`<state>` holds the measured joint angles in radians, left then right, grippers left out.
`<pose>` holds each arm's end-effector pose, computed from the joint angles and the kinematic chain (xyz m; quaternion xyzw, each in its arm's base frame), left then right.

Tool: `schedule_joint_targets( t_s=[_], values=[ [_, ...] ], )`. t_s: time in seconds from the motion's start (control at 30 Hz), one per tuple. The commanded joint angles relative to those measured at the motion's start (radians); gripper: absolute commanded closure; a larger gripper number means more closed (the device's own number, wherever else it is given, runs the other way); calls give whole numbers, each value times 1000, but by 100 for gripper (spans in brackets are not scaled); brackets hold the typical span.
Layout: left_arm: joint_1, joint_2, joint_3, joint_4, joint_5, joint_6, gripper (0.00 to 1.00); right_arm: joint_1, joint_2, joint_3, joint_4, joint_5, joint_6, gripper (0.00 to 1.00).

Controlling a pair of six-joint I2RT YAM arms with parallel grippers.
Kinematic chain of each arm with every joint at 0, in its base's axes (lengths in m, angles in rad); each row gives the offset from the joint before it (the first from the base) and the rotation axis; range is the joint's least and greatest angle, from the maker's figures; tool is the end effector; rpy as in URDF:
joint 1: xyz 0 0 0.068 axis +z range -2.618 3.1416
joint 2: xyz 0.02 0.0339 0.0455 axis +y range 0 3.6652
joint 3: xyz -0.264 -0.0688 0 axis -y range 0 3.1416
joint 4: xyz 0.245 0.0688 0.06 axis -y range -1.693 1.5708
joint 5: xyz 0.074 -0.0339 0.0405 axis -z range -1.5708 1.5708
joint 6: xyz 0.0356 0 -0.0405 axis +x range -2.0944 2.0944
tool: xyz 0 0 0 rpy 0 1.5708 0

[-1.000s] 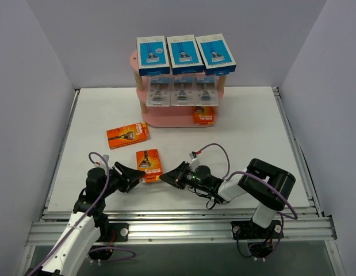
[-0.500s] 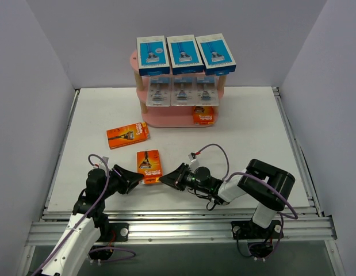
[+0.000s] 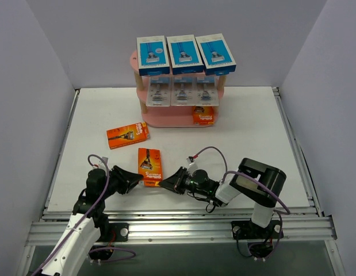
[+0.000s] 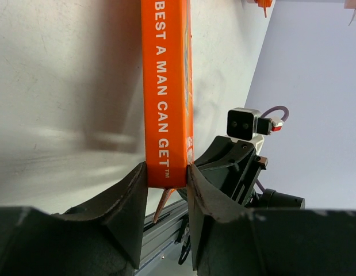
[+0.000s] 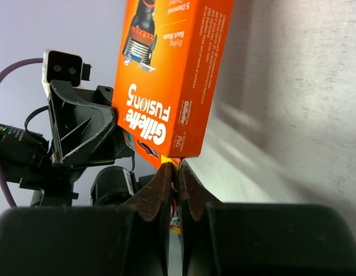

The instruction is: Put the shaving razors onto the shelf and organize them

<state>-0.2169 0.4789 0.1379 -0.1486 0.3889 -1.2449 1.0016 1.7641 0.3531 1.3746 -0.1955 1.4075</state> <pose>0.1251 -0.0414 0.1595 -0.3270 0.7814 -0.4604 0.2654 0.1439 0.2377 0.1363 0.0780 0.7154 0.6702 0.1818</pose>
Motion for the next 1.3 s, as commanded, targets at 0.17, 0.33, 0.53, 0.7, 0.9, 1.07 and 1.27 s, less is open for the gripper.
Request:
schedule_joint_targets(
  t_s=[0.17,0.33,0.53,0.7,0.9,1.07,1.27],
  values=[
    [1,15,38,41,7,67,98,15,75,-6,563,-50,-16,100],
    [2,7,57,-15,2,120,98,2,75,-11,563,-56,-5,66],
    [4,10,118,-94,-21,220,98,-14,6,-23,468,-55,-27,50],
    [2,27,166,-132,-39,269,98,-14,-225,12,132,-25,-152,38],
    [5,47,183,-124,-35,288,98,17,-599,246,-1033,328,-401,26],
    [4,61,184,-111,-27,297,98,94,-657,461,-1616,772,-492,16],
    [5,81,198,-115,-16,315,98,111,-641,561,-1825,1043,-552,0]
  ],
)
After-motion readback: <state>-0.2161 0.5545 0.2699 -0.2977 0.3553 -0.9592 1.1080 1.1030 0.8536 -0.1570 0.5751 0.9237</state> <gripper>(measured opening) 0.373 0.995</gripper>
